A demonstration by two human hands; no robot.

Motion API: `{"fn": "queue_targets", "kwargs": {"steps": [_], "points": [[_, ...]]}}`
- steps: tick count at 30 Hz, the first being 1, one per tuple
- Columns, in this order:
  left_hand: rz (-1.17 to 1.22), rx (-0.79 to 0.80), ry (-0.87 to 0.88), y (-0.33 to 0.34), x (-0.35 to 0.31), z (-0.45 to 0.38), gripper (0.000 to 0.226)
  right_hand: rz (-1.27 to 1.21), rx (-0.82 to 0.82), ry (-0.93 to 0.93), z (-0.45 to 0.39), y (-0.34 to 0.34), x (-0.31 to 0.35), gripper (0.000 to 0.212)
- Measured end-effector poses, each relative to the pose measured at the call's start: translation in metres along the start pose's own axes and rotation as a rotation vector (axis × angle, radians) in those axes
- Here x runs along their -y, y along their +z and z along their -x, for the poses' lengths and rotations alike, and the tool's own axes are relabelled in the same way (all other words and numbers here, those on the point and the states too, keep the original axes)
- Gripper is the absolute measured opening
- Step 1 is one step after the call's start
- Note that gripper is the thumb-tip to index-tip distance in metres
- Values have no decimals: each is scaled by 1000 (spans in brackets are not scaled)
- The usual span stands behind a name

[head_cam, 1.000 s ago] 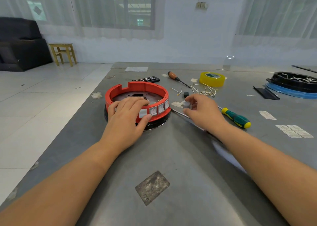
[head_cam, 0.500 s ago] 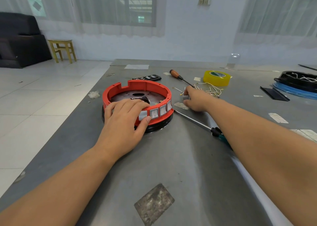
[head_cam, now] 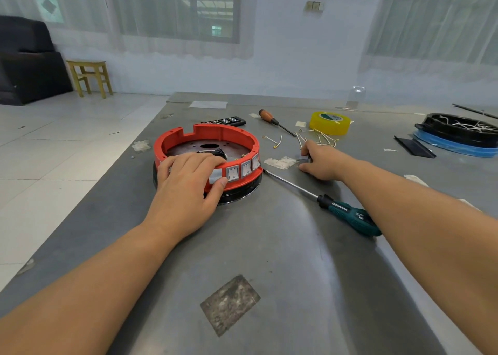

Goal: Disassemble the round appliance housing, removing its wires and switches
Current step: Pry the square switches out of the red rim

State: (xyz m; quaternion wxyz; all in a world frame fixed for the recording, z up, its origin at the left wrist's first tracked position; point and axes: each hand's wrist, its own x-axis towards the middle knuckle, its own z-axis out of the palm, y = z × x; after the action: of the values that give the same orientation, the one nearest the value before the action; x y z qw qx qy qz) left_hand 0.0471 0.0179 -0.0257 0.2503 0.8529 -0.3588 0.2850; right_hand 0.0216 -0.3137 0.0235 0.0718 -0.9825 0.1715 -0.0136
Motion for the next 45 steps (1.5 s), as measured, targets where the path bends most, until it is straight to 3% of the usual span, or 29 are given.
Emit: {"fn": "queue_targets", "kwargs": {"steps": [8,20,23,27,35,40,45], "points": [[-2,6,-11,1,4,0,37,53,-133,-6,-18,-8,12,39],[8,18,-20,2,4,0,38,73,-87,92,-47,-3,22,21],[9,22,-28,1,3,0,39,58,-87,92,-48,-3,19,26],[9,25,-33,0,3,-1,39,46,-119,87,-36,-8,18,46],[-3,23,-54,-6,-2,-1,38,-74,-150,-74,39,-14,31,27],[-34,40,-79,-9,-5,0,41,328,-169,40,99,8,44,50],[-62,45,-80,-10,-6,0,33,357,-195,38,127,25,50,27]]}}
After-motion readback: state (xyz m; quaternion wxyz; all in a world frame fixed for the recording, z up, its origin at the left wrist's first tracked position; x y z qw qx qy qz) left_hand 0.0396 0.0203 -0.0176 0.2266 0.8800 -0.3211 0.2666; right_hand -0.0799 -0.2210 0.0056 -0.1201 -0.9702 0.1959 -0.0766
